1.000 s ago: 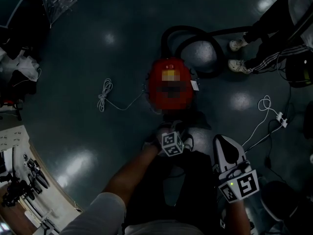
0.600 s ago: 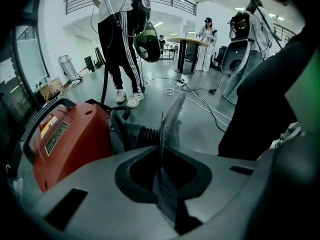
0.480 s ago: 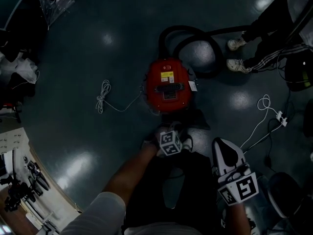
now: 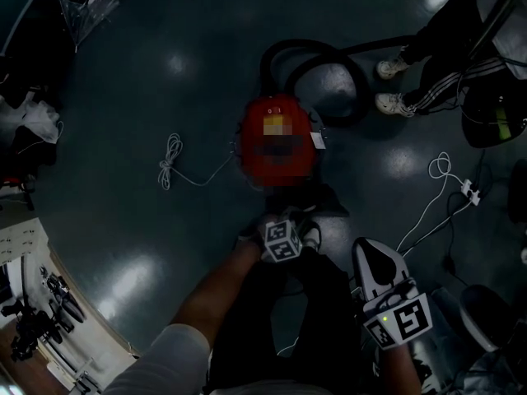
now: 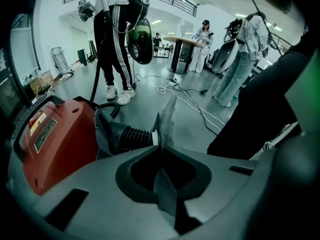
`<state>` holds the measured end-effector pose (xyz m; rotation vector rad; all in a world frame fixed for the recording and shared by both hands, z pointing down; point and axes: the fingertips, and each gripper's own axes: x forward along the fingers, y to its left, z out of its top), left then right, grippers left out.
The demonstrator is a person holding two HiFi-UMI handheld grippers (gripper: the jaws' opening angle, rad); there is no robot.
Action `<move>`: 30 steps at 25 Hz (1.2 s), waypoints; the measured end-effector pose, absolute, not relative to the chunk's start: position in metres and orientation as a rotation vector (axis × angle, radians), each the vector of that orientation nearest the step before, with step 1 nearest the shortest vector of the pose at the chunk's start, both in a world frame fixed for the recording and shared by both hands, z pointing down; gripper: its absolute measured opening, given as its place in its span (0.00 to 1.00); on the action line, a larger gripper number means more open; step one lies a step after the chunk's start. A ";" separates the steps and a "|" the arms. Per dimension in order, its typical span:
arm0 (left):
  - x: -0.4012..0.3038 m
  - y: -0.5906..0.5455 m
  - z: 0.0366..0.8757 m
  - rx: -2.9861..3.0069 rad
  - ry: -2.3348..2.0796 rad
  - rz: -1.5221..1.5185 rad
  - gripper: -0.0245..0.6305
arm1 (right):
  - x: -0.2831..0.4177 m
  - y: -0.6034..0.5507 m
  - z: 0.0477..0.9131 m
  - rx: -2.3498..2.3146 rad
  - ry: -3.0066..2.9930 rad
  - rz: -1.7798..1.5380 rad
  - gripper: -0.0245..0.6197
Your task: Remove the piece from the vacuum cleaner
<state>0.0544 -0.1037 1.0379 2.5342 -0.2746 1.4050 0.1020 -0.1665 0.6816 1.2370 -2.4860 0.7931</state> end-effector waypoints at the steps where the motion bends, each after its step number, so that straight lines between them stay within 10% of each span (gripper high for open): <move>1: 0.056 -0.098 1.041 2.535 -0.243 1.414 0.08 | 0.102 -0.165 0.679 1.231 -2.488 0.792 0.06; 10: 0.060 -0.080 0.997 2.542 -0.218 1.346 0.08 | 0.104 -0.149 0.660 1.217 -2.477 0.808 0.06; 30: 0.017 0.021 0.595 2.649 -0.114 1.186 0.08 | 0.064 -0.073 0.415 1.145 -2.612 0.651 0.06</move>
